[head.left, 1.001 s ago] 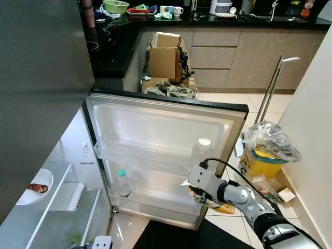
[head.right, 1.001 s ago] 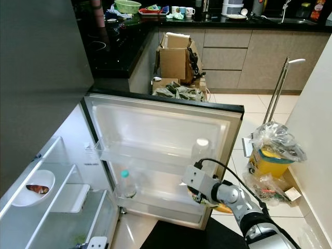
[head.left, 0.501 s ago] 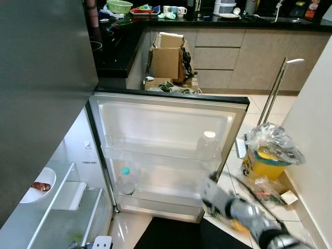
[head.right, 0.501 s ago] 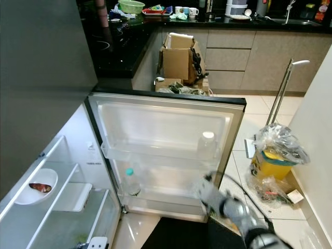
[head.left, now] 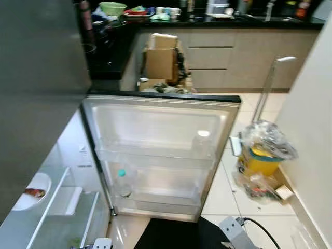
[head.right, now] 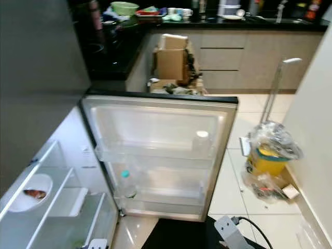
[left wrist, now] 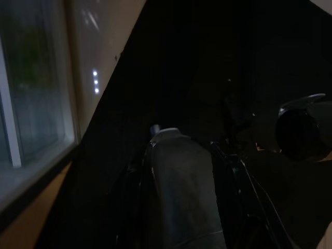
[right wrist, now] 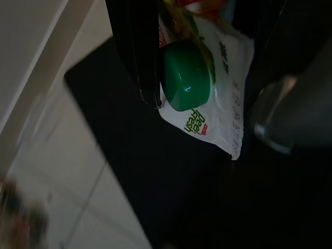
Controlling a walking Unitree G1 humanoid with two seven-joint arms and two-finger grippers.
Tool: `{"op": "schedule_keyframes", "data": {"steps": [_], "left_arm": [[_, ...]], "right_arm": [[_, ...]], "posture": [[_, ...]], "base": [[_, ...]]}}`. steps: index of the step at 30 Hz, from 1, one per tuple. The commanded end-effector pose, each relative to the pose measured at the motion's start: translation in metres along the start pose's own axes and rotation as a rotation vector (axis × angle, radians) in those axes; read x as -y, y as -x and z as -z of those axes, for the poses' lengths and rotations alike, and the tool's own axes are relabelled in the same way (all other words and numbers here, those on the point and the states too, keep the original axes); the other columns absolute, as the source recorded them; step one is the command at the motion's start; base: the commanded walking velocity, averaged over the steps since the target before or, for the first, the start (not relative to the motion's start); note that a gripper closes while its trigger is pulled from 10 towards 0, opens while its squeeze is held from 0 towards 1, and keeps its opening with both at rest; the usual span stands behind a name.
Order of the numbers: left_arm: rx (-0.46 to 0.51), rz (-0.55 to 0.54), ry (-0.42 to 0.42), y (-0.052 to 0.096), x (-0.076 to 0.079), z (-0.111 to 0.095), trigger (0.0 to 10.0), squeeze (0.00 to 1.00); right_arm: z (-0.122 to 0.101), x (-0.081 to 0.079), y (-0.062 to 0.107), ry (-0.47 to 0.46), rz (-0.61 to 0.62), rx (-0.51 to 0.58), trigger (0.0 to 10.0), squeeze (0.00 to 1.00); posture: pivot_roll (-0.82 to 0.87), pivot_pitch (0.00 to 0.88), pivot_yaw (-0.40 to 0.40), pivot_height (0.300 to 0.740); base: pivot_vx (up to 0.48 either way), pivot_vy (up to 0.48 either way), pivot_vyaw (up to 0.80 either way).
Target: Restocking fridge
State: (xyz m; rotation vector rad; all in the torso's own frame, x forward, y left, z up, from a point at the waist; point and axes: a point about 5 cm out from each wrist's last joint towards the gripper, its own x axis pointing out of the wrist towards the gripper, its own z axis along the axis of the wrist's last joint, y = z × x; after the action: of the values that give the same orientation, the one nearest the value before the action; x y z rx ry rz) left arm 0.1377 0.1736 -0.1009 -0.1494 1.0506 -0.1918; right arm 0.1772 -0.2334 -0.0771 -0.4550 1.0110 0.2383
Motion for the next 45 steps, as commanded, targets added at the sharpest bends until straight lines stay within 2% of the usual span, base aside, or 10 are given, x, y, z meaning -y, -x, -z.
{"op": "schedule_keyframes", "data": {"steps": [1, 6, 18, 23, 30, 38, 45], "left_arm": [[0.0, -0.009, -0.008, 0.0, -0.002, -0.002, 10.0, 0.0], [0.002, -0.012, -0.01, 0.0, -0.003, -0.003, 10.0, 0.0], [0.004, -0.006, -0.022, -0.001, 0.0, -0.003, 10.0, 0.0], [0.001, -0.001, -0.031, -0.001, 0.0, -0.003, 10.0, 0.0], [-0.004, 0.015, -0.035, 0.0, 0.0, -0.003, 10.0, 0.0], [-0.002, -0.028, -0.021, 0.001, -0.005, -0.002, 10.0, 0.0], [-0.003, -0.045, -0.022, 0.001, -0.005, -0.002, 10.0, 0.0]], "right_arm": [[0.009, -0.006, 0.001, -0.045, -0.004, -0.034, 10.0, 0.0], [0.015, -0.011, 0.001, -0.057, -0.008, -0.053, 10.0, 0.0], [0.013, -0.013, 0.0, -0.065, -0.007, -0.051, 10.0, 0.0], [0.012, -0.013, 0.0, -0.07, -0.003, -0.041, 10.0, 0.0], [0.012, -0.014, 0.0, -0.068, -0.008, -0.037, 10.0, 0.0], [0.011, -0.015, 0.0, -0.065, -0.013, -0.028, 10.0, 0.0], [-0.004, -0.007, -0.001, -0.04, 0.003, 0.029, 10.0, 0.0]], "posture": [[-0.05, 0.0, -0.008, 0.74], [-0.05, 0.0, -0.008, 0.74], [-0.05, 0.0, -0.01, 0.74], [-0.05, 0.0, -0.01, 0.74], [-0.06, 0.0, -0.009, 0.74], [-0.06, 0.0, -0.009, 0.74], [-0.06, 0.0, -0.009, 0.74]], "base": [[0.0, 0.0, -0.74], [0.0, 0.0, -0.74], [0.0, 0.0, -0.75], [0.0, 0.0, 0.0], [0.0, -0.421, 0.0], [0.0, -0.118, 0.0], [0.0, 0.0, 0.0]]}}
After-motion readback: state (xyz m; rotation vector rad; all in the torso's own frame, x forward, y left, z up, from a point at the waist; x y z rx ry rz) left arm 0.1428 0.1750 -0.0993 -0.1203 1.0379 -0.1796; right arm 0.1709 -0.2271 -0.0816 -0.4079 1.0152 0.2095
